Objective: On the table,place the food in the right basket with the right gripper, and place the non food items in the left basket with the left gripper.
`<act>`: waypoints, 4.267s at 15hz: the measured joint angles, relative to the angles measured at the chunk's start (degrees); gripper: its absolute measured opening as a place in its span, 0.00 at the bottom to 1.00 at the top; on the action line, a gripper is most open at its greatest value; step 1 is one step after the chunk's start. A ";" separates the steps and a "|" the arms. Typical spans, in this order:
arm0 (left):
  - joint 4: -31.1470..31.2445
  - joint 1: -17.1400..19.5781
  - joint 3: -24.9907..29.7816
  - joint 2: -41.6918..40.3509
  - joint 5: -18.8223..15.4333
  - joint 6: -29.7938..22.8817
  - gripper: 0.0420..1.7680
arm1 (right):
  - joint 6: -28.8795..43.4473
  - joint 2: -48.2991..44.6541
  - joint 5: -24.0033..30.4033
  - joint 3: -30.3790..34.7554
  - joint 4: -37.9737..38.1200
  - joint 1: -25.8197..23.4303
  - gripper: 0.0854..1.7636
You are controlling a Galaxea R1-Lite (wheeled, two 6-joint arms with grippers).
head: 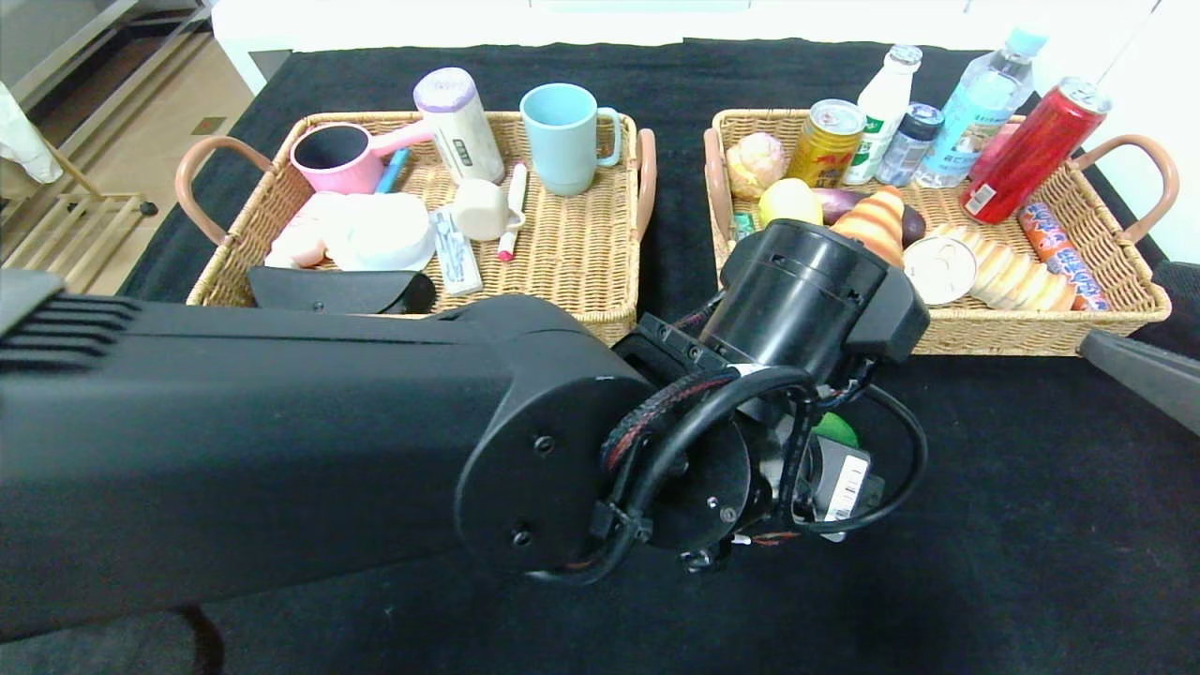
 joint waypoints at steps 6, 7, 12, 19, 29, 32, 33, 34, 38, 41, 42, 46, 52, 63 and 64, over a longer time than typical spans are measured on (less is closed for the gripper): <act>7.28 0.33 2.62 -7.03 6.07 1.77 0.94 | 0.02 -0.17 0.07 0.05 0.06 0.02 0.97; 9.48 0.83 2.67 -7.91 7.28 1.68 0.95 | 0.02 -0.15 0.05 0.07 0.09 0.02 0.97; 15.71 5.07 2.73 -11.22 13.12 -2.04 0.96 | 0.00 0.18 0.07 0.11 0.17 0.02 0.97; 22.25 11.48 2.60 -12.80 14.47 -10.47 0.96 | -0.07 0.77 0.00 0.40 0.37 0.67 0.97; 22.03 16.55 3.58 -9.13 7.52 -13.18 0.97 | -0.24 0.79 0.05 0.62 0.34 1.05 0.97; 21.94 16.68 3.39 -7.64 5.92 -13.20 0.97 | -0.24 0.82 0.07 0.68 0.34 1.22 0.97; 21.97 16.73 3.25 -7.36 5.84 -13.25 0.97 | -0.24 0.82 0.05 0.71 0.34 1.24 0.97; 21.99 16.75 3.21 -7.17 5.81 -13.25 0.97 | -0.27 0.82 0.07 0.71 0.34 1.24 0.97; 21.88 16.70 3.36 -6.79 5.85 -13.31 0.71 | -0.27 0.84 0.05 0.73 0.34 1.24 0.97; 21.77 16.70 3.34 -6.49 5.84 -13.34 0.67 | -0.24 0.84 0.02 0.73 0.34 1.24 0.97; 21.77 16.70 3.32 -6.42 5.92 -13.34 0.67 | -0.27 0.84 0.02 0.73 0.34 1.24 0.97; 21.83 16.64 3.15 -6.29 5.95 -13.34 0.66 | -0.27 0.99 0.02 0.73 0.34 1.24 0.97; 21.82 16.26 3.41 -6.36 6.27 -13.31 0.66 | -0.35 0.96 0.05 0.68 0.26 1.30 0.97; 20.31 1.90 3.28 -11.80 6.58 -10.72 0.66 | 1.02 -1.66 -3.28 -6.10 14.92 -0.24 0.97; 20.26 0.11 3.34 -11.41 6.60 -10.64 0.66 | 1.13 -1.88 -4.14 -7.06 16.30 -0.49 0.97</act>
